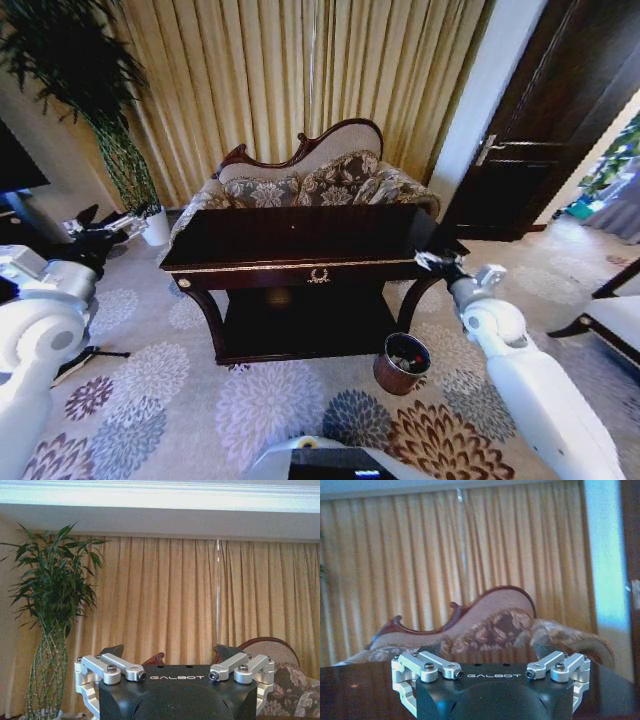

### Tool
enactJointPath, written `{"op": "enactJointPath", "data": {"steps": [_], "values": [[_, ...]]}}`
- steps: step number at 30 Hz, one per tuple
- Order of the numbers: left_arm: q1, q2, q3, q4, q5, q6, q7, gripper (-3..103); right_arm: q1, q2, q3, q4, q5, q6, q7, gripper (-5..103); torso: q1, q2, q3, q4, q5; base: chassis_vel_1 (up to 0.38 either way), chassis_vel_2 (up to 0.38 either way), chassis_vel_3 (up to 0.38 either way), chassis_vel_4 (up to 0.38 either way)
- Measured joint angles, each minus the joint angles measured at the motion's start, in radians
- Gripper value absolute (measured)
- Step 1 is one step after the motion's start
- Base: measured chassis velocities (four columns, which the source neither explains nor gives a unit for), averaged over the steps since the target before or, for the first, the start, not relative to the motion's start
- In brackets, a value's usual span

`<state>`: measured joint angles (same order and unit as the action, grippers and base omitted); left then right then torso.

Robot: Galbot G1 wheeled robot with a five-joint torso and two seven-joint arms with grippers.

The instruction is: Move to the front of the table and place the trash on the table into the trash bin.

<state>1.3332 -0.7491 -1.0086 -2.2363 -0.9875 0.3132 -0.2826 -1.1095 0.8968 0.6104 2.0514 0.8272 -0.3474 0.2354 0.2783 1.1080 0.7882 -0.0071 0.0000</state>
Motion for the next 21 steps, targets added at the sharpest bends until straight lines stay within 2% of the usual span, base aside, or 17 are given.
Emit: {"op": "enactJointPath", "data": {"steps": [6, 14, 21], "values": [[0.005, -0.016, 0.009, -0.004, 0.01, -0.01, 0.001, 100, 0.01, -0.009, -0.025, 0.034, -0.053, -0.013, 0.003, 100, 0.0, 0.0, 0.0, -0.0001, 0.0, 0.0, 0.0, 0.0, 0.0], [0.009, -0.026, 0.017, -0.008, 0.013, -0.012, 0.001, 100, 0.003, -0.008, -0.025, 0.037, -0.06, -0.018, 0.001, 100, 0.0, 0.0, 0.0, 0.0, -0.0001, 0.0, 0.0, 0.0, 0.0], [0.009, -0.022, 0.021, -0.012, 0.011, -0.008, 0.0, 100, 0.0, -0.007, -0.022, 0.037, -0.059, -0.018, -0.001, 100, 0.0, 0.0, 0.0, -0.0002, 0.0, 0.088, -0.109, -0.091, 0.092]]}}
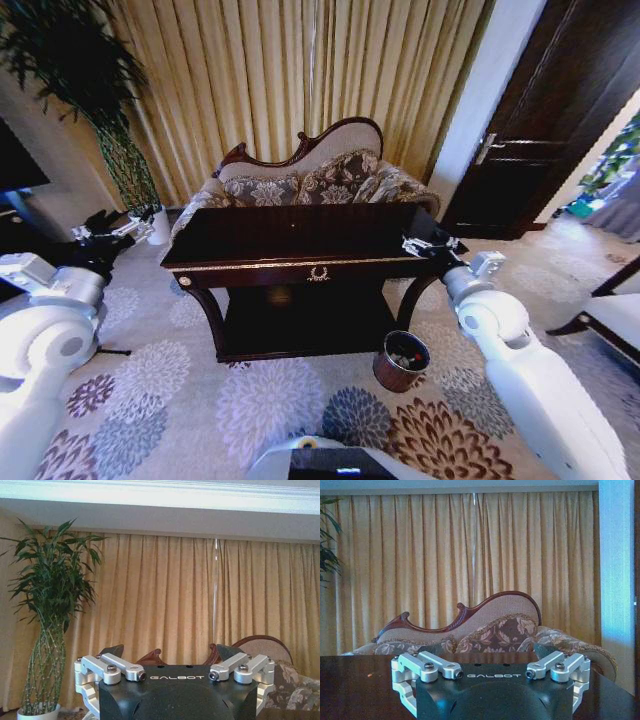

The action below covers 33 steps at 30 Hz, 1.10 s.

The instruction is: Move to the front of the table and place the trash on the table into the trash bin.

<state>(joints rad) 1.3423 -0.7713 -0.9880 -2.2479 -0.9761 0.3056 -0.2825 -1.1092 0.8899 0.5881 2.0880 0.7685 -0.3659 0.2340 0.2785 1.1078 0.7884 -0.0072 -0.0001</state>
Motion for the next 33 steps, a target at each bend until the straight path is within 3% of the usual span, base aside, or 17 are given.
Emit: {"op": "enactJointPath", "data": {"steps": [18, 30, 33], "values": [[0.008, 0.006, -0.007, -0.018, -0.004, 0.001, 0.0, 100, -0.031, -0.003, 0.039, -0.005, 0.011, 0.001, -0.005, 100, 0.0, 0.0, 0.0, 0.0003, -0.0002, 0.238, -0.251, -0.239, 0.246], [0.019, 0.007, -0.014, -0.034, -0.005, 0.003, -0.007, 100, -0.054, -0.004, 0.065, -0.005, 0.02, 0.007, -0.008, 100, 0.0, 0.0, 0.0, -0.0003, 0.0003, 0.313, -0.313, -0.349, 0.307], [0.024, 0.006, -0.02, -0.037, -0.005, 0.003, -0.01, 100, -0.055, -0.004, 0.065, -0.005, 0.021, 0.008, -0.008, 100, 0.0, 0.0, 0.0, 0.0006, -0.0005, 0.353, -0.409, -0.35, 0.382]]}}
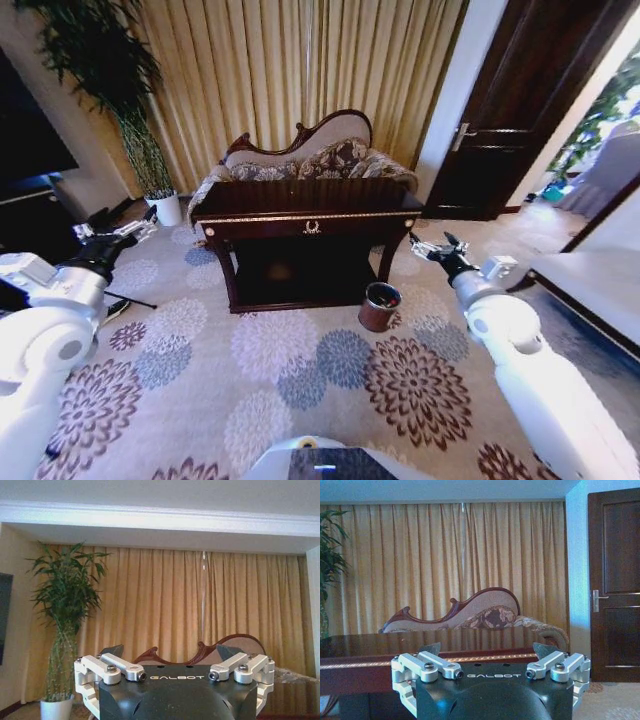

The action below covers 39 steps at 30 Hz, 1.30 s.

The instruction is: Move to the front of the table and place the trash on the table into the trash bin.

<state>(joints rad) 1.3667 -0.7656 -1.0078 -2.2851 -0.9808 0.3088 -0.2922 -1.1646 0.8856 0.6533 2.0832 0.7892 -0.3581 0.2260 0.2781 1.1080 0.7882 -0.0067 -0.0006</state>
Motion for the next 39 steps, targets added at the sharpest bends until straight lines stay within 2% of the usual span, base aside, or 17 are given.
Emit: {"op": "enactJointPath", "data": {"steps": [2, 3, 5, 6, 8, 9, 10, 11, 13, 15, 17, 32, 39], "values": [[0.002, -0.001, -0.002, -0.001, 0.0, 0.0, -0.001, 100, -0.001, 0.0, 0.0, 0.0, 0.0, 0.001, 0.0, 100, 0.0, 0.0, 0.0, -0.0003, -0.0006, 0.37, -0.418, -0.402, 0.395], [0.004, -0.003, -0.003, -0.004, 0.0, 0.0, -0.001, 100, -0.003, 0.0, -0.002, 0.0, 0.0, 0.006, 0.0, 100, 0.0, 0.0, 0.0, -0.0007, 0.0014, 0.38, -0.368, -0.402, 0.349], [0.005, -0.004, -0.005, -0.006, 0.0, 0.0, -0.002, 100, -0.004, 0.0, -0.004, -0.001, -0.002, 0.019, 0.0, 100, 0.0, 0.0, 0.0, -0.0009, 0.0019, 0.38, -0.354, -0.364, 0.349], [0.006, -0.005, -0.005, -0.008, 0.0, 0.0, -0.003, 100, -0.006, 0.001, -0.007, -0.002, -0.006, 0.029, 0.0, 100, 0.0, 0.0, 0.0, 0.0001, 0.0, 0.337, -0.311, -0.277, 0.311], [0.007, -0.006, -0.005, -0.008, 0.0, 0.0, -0.003, 100, -0.01, 0.002, -0.008, -0.002, -0.008, 0.034, 0.0, 100, -0.001, 0.0, 0.0, -0.0006, -0.0013, 0.305, -0.311, -0.264, 0.314], [0.007, -0.006, -0.006, -0.01, 0.0, 0.0, -0.004, 100, -0.014, 0.003, -0.009, -0.003, -0.01, 0.036, 0.0, 100, -0.001, 0.001, 0.0, -0.0005, 0.0009, 0.192, -0.219, -0.251, 0.109], [0.007, -0.006, -0.006, -0.01, 0.0, 0.0, -0.004, 100, -0.014, 0.003, -0.009, -0.003, -0.01, 0.036, 0.0, 100, -0.001, 0.001, 0.0, -0.0005, 0.0009, 0.192, -0.219, -0.251, 0.109], [0.007, -0.006, -0.006, -0.012, 0.0, -0.001, -0.003, 100, -0.018, 0.004, -0.009, -0.003, -0.013, 0.038, 0.0, 100, -0.001, 0.001, -0.001, -0.0011, 0.0018, 0.035, -0.031, -0.144, 0.109], [0.007, -0.006, -0.007, -0.012, 0.0, -0.002, -0.004, 100, -0.021, 0.005, -0.009, -0.002, -0.017, 0.04, 0.0, 100, -0.001, 0.001, -0.001, -0.0001, 0.0002, 0.009, 0.06, -0.007, 0.009], [0.007, -0.006, -0.007, -0.012, 0.0, -0.002, -0.004, 100, -0.022, 0.005, -0.009, -0.003, -0.019, 0.04, 0.0, 100, -0.001, 0.001, -0.001, -0.0001, -0.0003, -0.009, 0.03, -0.003, 0.001], [0.009, -0.007, -0.008, -0.014, 0.0, -0.002, -0.006, 100, -0.023, 0.006, -0.009, -0.004, -0.019, 0.041, 0.0, 100, 0.003, -0.001, 0.001, -0.0008, 0.0007, -0.03, 0.011, 0.005, -0.037], [0.038, -0.034, -0.025, -0.031, 0.0, -0.005, -0.003, 100, -0.049, 0.003, -0.013, 0.012, -0.019, 0.041, -0.003, 100, -0.001, 0.0, 0.0, -0.0006, 0.0006, -0.023, 0.008, 0.015, -0.021], [0.041, -0.048, -0.019, -0.032, 0.0, 0.01, -0.013, 100, -0.081, -0.003, -0.024, 0.056, 0.003, 0.026, -0.047, 100, 0.0, 0.0, 0.0, -0.0006, 0.0008, 0.0, 0.0, 0.0, 0.0]]}}
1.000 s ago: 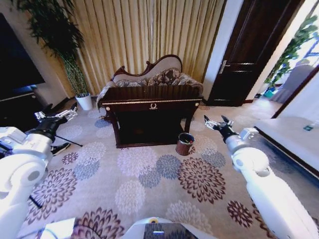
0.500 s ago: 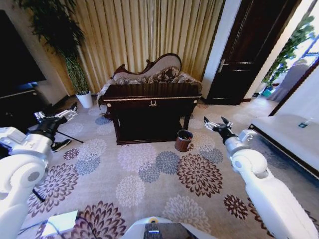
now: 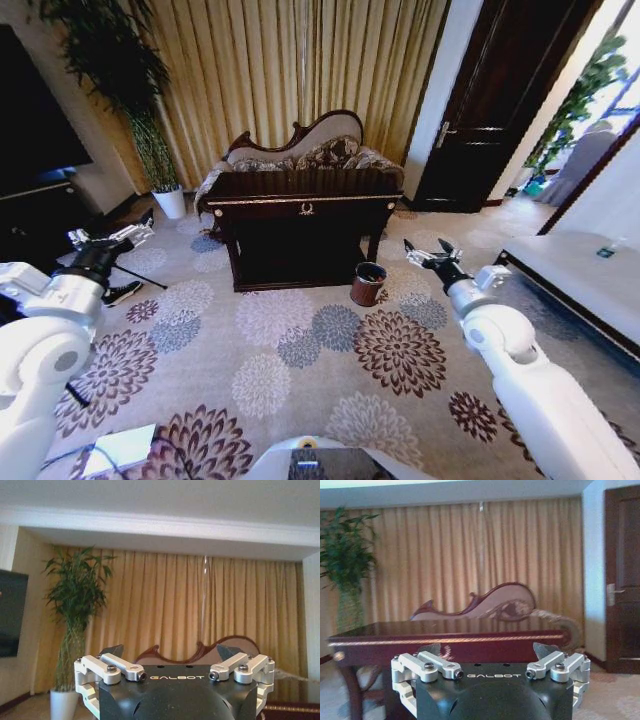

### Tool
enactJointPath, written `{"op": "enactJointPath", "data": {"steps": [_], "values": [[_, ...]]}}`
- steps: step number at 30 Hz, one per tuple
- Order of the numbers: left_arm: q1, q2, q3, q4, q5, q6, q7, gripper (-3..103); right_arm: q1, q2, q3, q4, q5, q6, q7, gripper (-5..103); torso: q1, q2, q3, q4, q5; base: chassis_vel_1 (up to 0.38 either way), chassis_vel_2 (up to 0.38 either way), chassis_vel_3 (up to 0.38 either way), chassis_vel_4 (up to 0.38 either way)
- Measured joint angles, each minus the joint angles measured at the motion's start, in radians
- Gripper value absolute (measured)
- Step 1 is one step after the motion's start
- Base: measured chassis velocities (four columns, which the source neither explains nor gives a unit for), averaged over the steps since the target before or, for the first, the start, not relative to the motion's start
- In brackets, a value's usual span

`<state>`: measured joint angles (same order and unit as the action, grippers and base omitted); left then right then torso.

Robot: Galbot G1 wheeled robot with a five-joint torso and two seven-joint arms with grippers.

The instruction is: Move to the front of the table and place the trash on the table into the trash bin.

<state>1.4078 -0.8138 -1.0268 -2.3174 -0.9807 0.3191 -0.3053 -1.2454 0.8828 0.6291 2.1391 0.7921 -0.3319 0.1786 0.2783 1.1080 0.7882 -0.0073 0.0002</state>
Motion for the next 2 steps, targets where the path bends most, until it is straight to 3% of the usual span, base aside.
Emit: {"op": "enactJointPath", "data": {"steps": [2], "values": [[0.002, -0.006, 0.004, 0.001, 0.0, 0.011, -0.009, 100, -0.002, -0.001, -0.005, 0.007, 0.003, -0.002, 0.0, 100, 0.0, 0.0, 0.0, -0.0001, 0.0, 0.0, 0.0, 0.0, 0.0]]}}
